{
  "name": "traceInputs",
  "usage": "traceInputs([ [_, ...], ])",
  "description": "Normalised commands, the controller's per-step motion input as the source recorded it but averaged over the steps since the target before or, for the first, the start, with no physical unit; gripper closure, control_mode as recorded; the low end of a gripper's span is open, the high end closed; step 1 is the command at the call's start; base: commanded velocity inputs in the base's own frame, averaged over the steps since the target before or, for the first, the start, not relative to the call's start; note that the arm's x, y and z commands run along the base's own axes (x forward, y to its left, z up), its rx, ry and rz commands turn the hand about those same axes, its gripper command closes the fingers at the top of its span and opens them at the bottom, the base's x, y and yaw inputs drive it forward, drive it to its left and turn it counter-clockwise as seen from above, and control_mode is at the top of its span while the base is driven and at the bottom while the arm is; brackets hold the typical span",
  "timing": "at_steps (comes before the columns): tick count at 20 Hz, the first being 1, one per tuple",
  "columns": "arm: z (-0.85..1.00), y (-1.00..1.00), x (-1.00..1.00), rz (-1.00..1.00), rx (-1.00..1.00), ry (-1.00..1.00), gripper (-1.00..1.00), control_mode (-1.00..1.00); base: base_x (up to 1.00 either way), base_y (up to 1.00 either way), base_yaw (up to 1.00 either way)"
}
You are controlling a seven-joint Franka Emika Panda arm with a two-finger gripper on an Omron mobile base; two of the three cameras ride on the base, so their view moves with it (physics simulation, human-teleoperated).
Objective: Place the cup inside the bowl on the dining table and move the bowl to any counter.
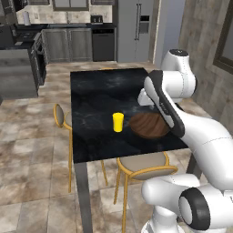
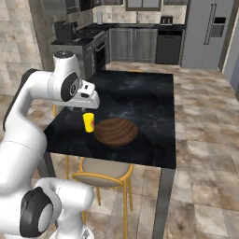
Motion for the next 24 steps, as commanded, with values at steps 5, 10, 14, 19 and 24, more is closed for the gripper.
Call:
traceInputs([
  [5,0.00,0.00,0.01,0.00,0.00,0.00,-1.00,-1.00,0.00,0.00,0.00],
  [10,0.00,0.02,0.09,0.00,0.00,0.00,-1.00,-1.00,0.00,0.00,0.00],
  [14,0.00,0.07,0.21,0.00,0.00,0.00,-1.00,-1.00,0.00,0.00,0.00],
  [19,0.00,0.16,0.33,-0.03,0.00,0.00,-1.00,-1.00,0.00,0.00,0.00],
  [24,0.00,0.09,0.35,-0.01,0.00,0.00,-1.00,-1.00,0.00,0.00,0.00],
])
